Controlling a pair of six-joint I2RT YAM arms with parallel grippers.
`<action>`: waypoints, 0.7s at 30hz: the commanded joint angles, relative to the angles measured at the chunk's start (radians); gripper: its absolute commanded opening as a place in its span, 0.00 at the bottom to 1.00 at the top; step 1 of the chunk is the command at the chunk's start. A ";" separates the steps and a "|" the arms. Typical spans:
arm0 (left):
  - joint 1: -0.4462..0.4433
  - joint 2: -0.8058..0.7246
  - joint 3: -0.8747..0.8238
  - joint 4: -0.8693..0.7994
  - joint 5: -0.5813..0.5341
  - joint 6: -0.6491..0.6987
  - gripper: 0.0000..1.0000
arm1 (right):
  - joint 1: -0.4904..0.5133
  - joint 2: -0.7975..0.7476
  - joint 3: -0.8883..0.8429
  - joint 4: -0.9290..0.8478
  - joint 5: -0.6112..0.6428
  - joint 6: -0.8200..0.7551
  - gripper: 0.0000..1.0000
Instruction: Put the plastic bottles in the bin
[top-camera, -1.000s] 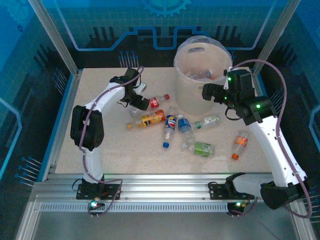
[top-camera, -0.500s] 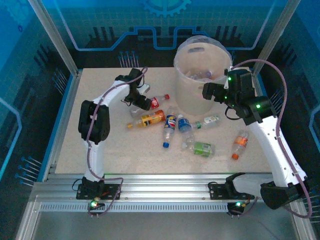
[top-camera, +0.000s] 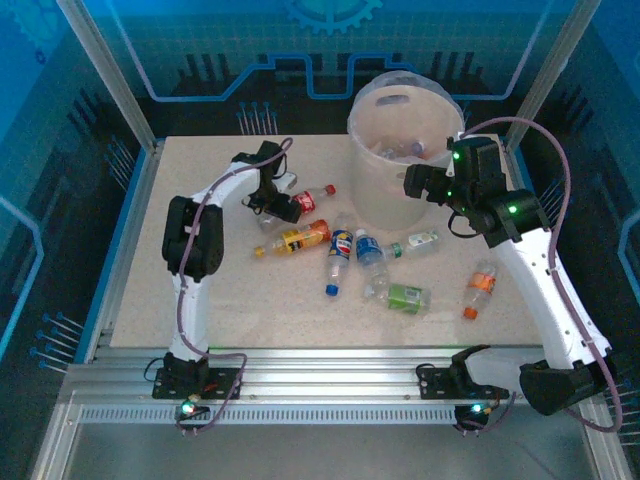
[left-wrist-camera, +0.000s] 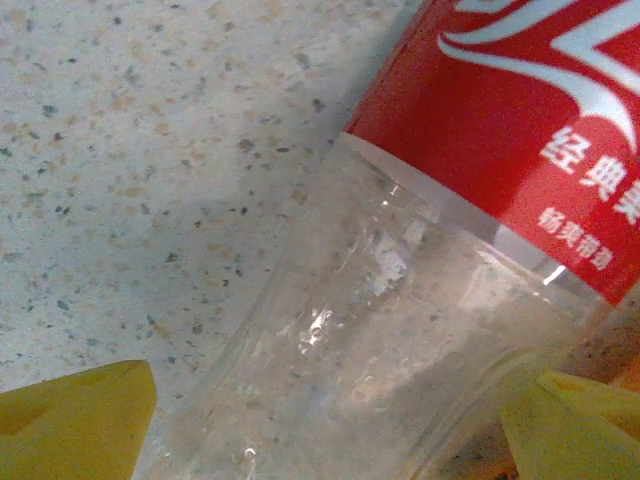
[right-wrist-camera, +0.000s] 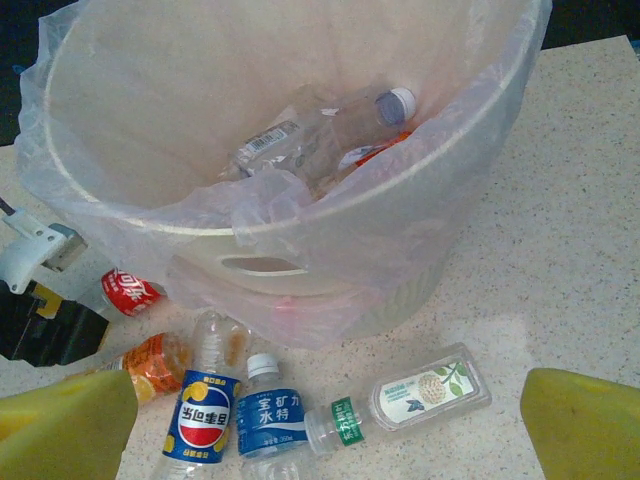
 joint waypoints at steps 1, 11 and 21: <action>0.026 0.029 0.029 0.013 0.019 -0.052 0.89 | 0.005 0.004 -0.002 0.024 0.007 0.015 1.00; 0.054 0.059 0.014 0.027 -0.006 -0.124 0.79 | 0.004 0.007 -0.008 0.033 0.006 0.022 1.00; 0.054 0.040 -0.023 0.047 -0.020 -0.129 0.54 | 0.004 0.028 -0.014 0.044 -0.009 0.026 1.00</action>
